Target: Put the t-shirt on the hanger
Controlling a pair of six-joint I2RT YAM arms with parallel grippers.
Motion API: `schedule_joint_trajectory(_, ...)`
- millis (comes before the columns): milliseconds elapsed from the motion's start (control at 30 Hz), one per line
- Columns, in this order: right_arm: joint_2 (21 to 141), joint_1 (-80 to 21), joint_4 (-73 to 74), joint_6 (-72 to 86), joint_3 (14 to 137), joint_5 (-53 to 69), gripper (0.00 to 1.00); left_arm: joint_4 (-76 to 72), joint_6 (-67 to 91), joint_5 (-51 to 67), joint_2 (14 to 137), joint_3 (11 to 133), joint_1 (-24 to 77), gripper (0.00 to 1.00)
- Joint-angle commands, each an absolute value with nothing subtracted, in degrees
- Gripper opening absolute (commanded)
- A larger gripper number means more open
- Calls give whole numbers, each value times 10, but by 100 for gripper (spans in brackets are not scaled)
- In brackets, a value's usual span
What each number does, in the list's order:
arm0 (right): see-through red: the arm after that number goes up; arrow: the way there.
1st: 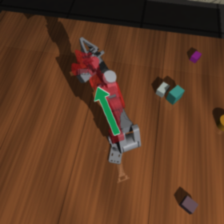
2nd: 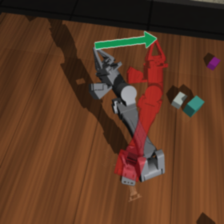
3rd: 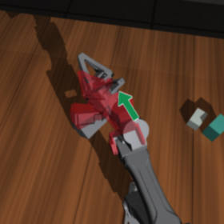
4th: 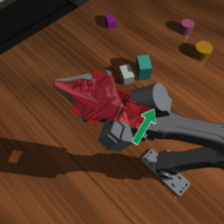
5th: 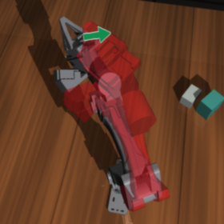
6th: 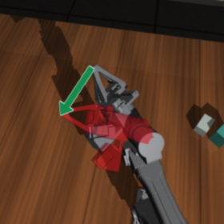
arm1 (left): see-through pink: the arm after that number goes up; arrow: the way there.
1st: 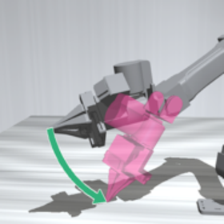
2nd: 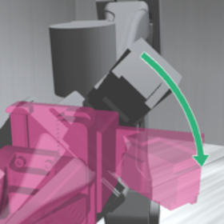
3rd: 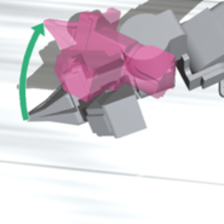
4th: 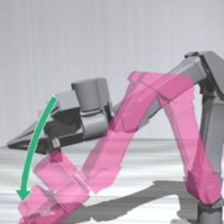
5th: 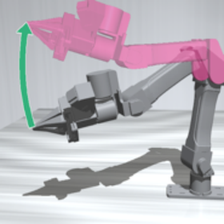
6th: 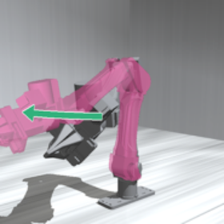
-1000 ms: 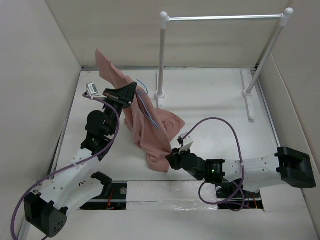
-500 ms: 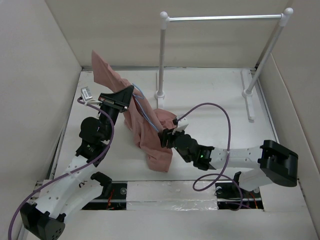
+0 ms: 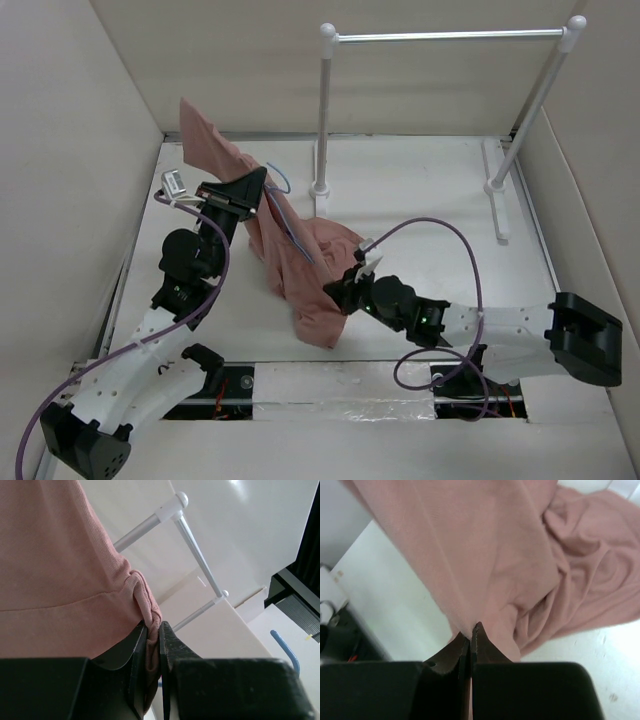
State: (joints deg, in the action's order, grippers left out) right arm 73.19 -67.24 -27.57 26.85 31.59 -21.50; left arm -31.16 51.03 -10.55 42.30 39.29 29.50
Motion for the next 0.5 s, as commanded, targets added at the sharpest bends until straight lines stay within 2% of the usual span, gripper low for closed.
schedule_joint_trajectory(0, 687, -687, -236, 308, 274, -139, 0, -378, 470, -110, 433, 464, 291, 0)
schedule_joint_trajectory(200, 605, -694, -111, 321, 280, -80, 0, -420, 440, -145, 460, 473, 291, 0)
schedule_joint_trajectory(467, 625, -706, -25, 323, 308, 20, 0, -441, 451, -158, 497, 501, 286, 0)
